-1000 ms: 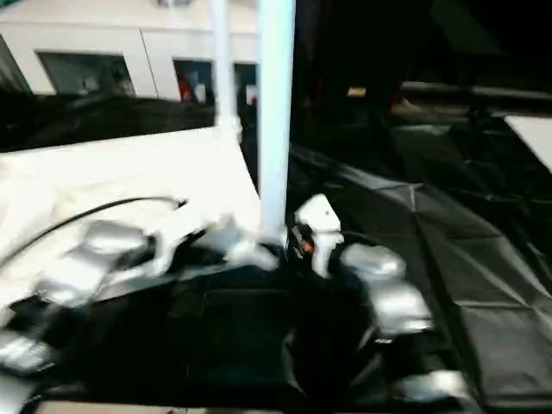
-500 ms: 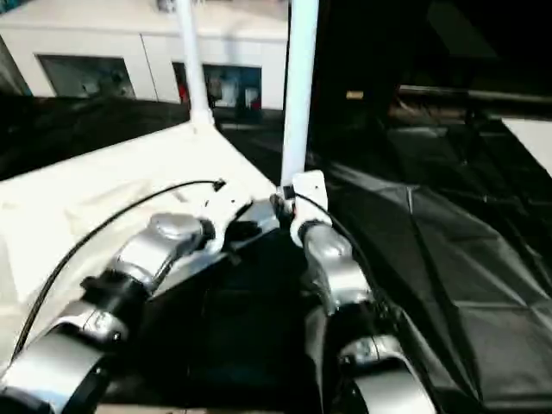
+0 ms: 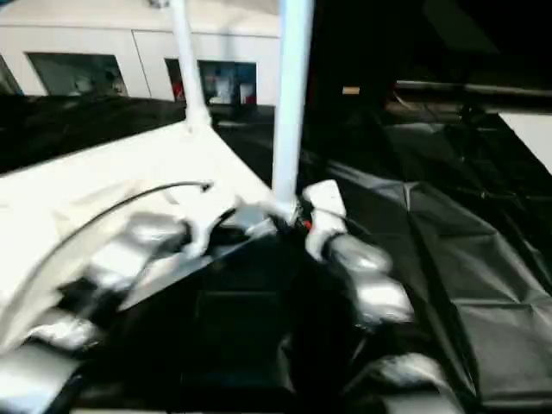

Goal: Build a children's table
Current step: Rotate leg to tighten

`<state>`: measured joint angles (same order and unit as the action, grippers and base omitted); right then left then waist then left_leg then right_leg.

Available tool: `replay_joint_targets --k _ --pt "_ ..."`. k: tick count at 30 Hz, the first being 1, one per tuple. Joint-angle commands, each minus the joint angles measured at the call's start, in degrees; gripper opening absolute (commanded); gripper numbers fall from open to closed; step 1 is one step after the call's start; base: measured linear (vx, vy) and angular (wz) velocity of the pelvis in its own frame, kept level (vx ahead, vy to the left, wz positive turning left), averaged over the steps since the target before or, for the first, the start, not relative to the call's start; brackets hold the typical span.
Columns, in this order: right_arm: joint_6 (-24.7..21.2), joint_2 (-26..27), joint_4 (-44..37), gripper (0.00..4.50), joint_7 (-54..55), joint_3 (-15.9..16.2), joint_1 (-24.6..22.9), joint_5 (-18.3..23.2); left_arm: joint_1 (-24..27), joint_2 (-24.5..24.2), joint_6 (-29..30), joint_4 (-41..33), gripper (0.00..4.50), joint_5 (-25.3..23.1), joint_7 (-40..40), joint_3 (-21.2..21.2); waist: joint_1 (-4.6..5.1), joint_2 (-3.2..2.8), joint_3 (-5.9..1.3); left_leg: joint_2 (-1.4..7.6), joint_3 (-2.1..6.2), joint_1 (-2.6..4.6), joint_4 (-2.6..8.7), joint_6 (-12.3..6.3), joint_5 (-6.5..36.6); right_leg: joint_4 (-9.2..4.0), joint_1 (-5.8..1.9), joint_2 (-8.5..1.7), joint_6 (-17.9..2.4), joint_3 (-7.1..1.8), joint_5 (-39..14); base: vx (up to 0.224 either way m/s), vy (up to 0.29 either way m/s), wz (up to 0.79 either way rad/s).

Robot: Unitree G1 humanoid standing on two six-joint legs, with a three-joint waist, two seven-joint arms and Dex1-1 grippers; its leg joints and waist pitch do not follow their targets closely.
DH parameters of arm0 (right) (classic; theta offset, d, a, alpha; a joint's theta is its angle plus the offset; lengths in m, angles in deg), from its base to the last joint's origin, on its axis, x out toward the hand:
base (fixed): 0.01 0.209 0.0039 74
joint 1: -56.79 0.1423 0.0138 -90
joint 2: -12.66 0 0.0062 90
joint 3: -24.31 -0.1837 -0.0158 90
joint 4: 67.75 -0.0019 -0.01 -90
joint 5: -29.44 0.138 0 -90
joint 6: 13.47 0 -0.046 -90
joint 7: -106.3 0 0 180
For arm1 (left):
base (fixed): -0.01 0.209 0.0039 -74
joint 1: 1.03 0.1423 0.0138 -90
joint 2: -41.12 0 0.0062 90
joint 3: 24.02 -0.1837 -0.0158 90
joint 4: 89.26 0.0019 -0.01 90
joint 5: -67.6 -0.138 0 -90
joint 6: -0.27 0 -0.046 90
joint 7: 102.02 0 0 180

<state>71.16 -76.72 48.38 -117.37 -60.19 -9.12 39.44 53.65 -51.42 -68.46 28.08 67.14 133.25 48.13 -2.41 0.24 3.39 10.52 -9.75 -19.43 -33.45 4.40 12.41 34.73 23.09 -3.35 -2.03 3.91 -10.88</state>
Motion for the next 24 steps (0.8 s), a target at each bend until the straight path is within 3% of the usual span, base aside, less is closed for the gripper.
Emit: replay_joint_targets --k 1,3,8,12,17,18,24 --pt "-0.3 -2.1 -3.2 3.64 -7.5 2.7 -1.1 1.3 2.5 -1.6 -0.6 -3.6 0.0 2.1 9.2 -4.2 -0.43 -0.04 -2.81 2.78 0.76 -0.74 3.92 -5.43 7.8 -4.71 -3.52 -5.12 -12.0 -3.37 -13.0 0.0 0.0 0.0" --pt "-0.3 -3.9 -4.3 3.64 -10.4 3.6 -1.8 1.3 3.2 -3.0 -0.6 -5.2 0.0 2.3 11.0 -4.6 -0.34 -0.12 -2.79 2.81 0.68 -0.58 3.98 -5.28 8.0 -4.77 -3.25 -4.93 -12.4 -3.28 -13.1 0.0 0.0 0.0" --pt "0.9 -6.4 -5.8 3.64 -14.9 5.6 -2.6 0.6 4.1 -5.0 -0.5 -7.5 0.0 2.8 13.0 -4.5 -1.17 -0.32 -2.89 2.95 0.26 0.0 3.72 -5.26 6.6 -4.35 -2.78 -4.83 -13.9 -3.44 -9.7 0.0 0.0 0.0" --pt "1.2 -6.6 -5.0 3.64 -15.9 6.0 -2.4 0.1 4.5 -6.1 0.0 -8.7 0.0 2.8 13.6 -4.2 -1.13 -0.19 -3.17 2.94 0.42 -0.61 3.69 -5.17 4.6 -3.77 -3.36 -4.85 -14.4 -3.23 -5.7 0.0 0.0 0.0" --pt "0.9 -6.5 -4.6 3.5 -16.2 6.0 -2.0 0.2 4.7 -6.6 0.2 -9.4 0.0 2.9 14.0 -4.1 -1.17 -0.12 -3.21 2.79 0.37 -0.78 3.53 -5.63 3.5 -3.72 -3.55 -4.94 -14.1 -3.19 -5.1 0.0 0.0 0.0" --pt "1.1 -6.5 -4.4 3.21 -16.1 6.1 -2.0 0.0 4.8 -6.6 0.3 -9.4 0.0 2.9 14.0 -4.1 -1.16 -0.15 -3.21 2.79 0.37 -0.78 3.52 -5.58 3.5 -3.72 -3.55 -4.91 -14.1 -3.17 -5.3 0.0 0.0 0.0" --pt "1.6 -6.4 -3.8 2.79 -16.1 6.4 -2.0 -0.4 4.8 -6.5 0.6 -9.7 0.0 3.0 14.1 -4.1 -1.17 -0.14 -3.22 2.77 0.4 -0.76 3.51 -5.19 3.9 -3.74 -3.6 -4.9 -13.8 -3.16 -6.0 0.0 0.0 0.0"
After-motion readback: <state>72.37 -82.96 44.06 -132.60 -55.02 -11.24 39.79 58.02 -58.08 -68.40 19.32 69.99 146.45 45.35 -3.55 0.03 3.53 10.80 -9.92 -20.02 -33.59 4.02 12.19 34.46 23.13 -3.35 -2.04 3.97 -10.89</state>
